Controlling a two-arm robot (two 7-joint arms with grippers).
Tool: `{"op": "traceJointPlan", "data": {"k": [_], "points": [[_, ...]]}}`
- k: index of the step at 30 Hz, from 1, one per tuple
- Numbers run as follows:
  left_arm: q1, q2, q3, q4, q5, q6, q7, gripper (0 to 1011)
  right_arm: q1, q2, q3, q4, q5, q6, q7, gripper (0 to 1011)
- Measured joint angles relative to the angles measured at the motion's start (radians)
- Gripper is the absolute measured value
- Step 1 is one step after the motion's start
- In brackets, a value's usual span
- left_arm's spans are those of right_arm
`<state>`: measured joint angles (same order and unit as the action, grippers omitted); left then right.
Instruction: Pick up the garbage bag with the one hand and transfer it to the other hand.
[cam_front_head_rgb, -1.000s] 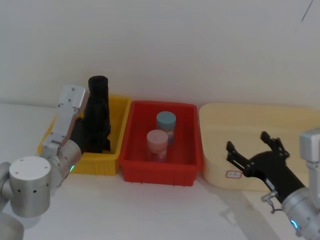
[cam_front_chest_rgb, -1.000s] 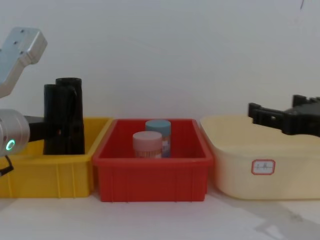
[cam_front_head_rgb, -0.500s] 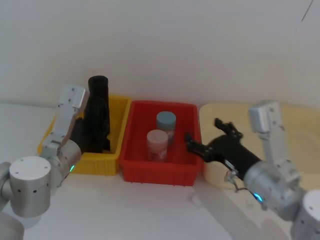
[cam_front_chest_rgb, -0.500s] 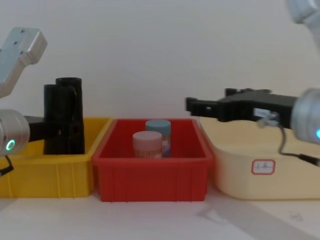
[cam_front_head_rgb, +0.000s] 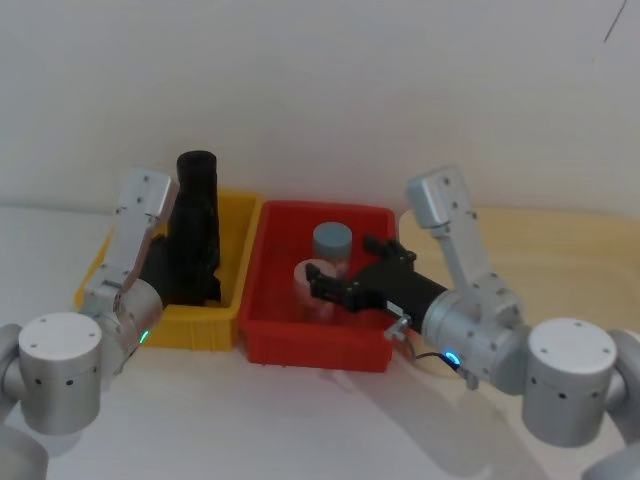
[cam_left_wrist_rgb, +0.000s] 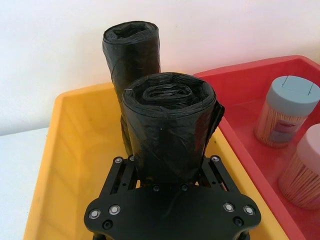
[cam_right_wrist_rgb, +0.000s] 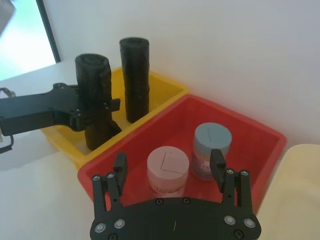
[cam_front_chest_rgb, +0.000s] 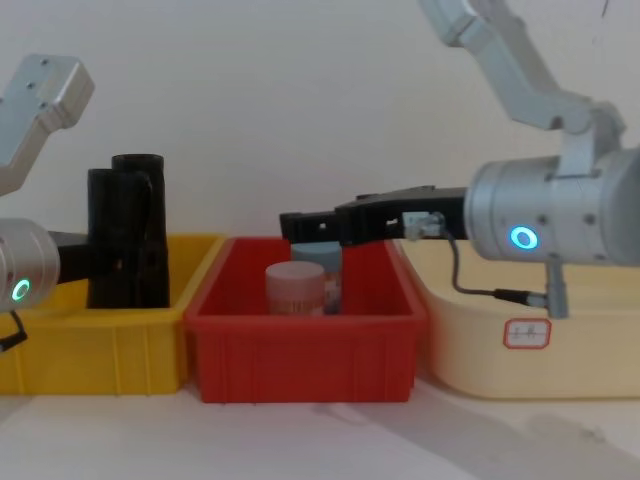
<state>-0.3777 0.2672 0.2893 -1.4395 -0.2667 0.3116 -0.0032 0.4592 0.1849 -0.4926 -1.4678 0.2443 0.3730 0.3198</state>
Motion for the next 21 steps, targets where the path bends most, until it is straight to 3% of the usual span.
{"op": "traceJointPlan", "data": {"k": [9, 21], "points": [[0.0, 0.0, 0.0, 0.0, 0.0, 0.0, 0.0, 448, 0.073, -0.049, -0.028, 0.102, -0.019, 0.046, 0.002, 1004], [0.0, 0.0, 0.0, 0.0, 0.0, 0.0, 0.0, 448, 0.141, -0.098, -0.044, 0.243, -0.047, 0.05, -0.011, 1004]]}}
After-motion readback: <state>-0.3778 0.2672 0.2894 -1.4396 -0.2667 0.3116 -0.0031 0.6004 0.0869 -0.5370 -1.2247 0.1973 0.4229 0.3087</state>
